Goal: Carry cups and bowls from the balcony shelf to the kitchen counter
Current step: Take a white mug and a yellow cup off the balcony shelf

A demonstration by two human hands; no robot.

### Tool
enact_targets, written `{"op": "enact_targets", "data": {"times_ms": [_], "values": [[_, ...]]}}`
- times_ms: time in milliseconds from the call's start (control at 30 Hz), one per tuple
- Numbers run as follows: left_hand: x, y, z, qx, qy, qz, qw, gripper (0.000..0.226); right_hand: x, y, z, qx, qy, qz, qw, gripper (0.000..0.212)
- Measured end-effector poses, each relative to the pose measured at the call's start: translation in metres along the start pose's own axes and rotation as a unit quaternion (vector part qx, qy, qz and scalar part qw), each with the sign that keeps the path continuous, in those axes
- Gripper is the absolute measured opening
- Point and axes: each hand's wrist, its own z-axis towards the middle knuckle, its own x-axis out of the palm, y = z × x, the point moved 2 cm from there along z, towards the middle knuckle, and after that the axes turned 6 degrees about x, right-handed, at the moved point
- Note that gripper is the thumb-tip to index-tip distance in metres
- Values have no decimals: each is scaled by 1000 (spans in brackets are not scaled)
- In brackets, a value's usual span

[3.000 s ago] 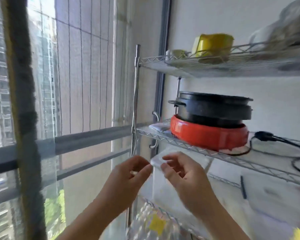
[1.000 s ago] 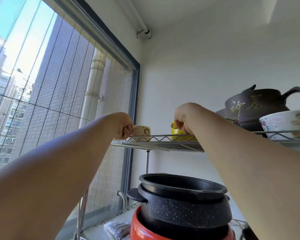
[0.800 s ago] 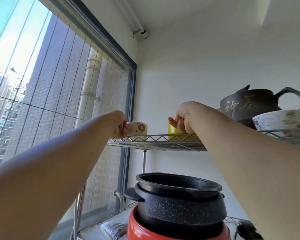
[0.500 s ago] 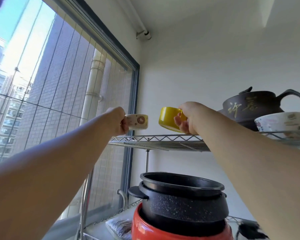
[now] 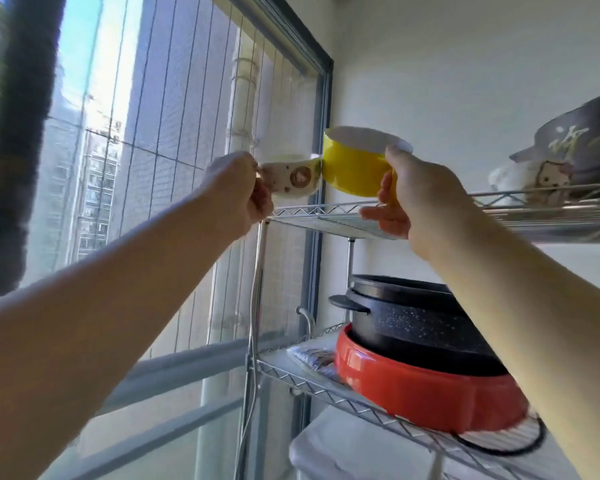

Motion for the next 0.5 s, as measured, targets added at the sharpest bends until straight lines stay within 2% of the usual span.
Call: {"op": "enact_targets", "data": {"times_ms": [267, 367, 500], "values": [[-133, 49, -100, 10, -37, -2, 999, 24, 13, -115, -94, 36, 52, 36, 997, 43], [-181, 94, -143, -29, -69, -2, 997, 26, 2, -177, -133, 80, 49, 31, 995, 43], [-237, 161, -208, -123, -68, 17, 990, 31, -29, -258, -190, 154, 24, 3, 988, 41]]}}
